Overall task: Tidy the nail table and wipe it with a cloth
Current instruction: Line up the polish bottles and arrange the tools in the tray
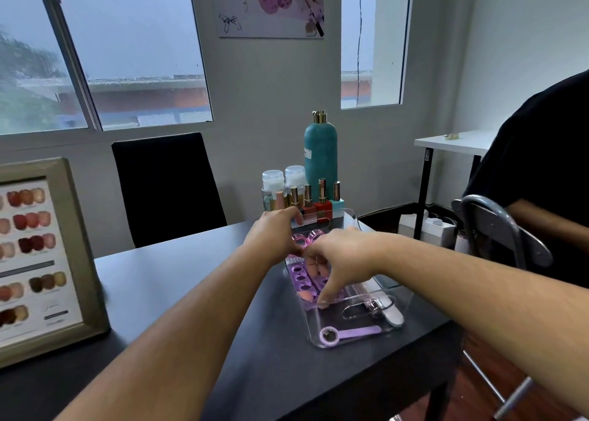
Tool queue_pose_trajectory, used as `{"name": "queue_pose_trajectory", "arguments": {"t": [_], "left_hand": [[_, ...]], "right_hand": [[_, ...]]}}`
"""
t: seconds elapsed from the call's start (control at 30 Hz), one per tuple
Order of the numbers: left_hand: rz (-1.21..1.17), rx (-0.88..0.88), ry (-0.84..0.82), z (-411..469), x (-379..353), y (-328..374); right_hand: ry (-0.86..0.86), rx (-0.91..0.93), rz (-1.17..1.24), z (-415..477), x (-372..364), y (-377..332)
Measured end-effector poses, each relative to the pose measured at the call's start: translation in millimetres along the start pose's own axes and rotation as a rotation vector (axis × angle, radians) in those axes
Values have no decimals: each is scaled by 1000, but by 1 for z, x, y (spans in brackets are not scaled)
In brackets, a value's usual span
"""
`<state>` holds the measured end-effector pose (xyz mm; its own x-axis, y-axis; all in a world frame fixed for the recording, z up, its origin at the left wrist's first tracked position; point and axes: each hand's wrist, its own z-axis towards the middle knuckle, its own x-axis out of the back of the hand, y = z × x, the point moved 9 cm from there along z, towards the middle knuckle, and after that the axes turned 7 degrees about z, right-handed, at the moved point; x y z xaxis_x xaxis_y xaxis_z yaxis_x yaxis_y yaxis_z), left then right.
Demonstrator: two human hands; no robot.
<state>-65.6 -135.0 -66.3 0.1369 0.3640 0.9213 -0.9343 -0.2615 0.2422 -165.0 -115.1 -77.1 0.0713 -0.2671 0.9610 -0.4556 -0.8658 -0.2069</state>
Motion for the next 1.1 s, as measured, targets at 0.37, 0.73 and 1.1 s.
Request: {"name": "queue_pose_trajectory", "arguments": {"t": [0.37, 0.73, 1.1], "left_hand": [[13, -3, 9, 1, -1, -1], [13, -1, 18, 0, 1, -2], [12, 13, -6, 0, -1, -3]], "right_hand": [[-30, -7, -32, 2, -3, 0], [-20, 176, 300, 1, -1, -19], [-96, 122, 237, -16, 13, -6]]}}
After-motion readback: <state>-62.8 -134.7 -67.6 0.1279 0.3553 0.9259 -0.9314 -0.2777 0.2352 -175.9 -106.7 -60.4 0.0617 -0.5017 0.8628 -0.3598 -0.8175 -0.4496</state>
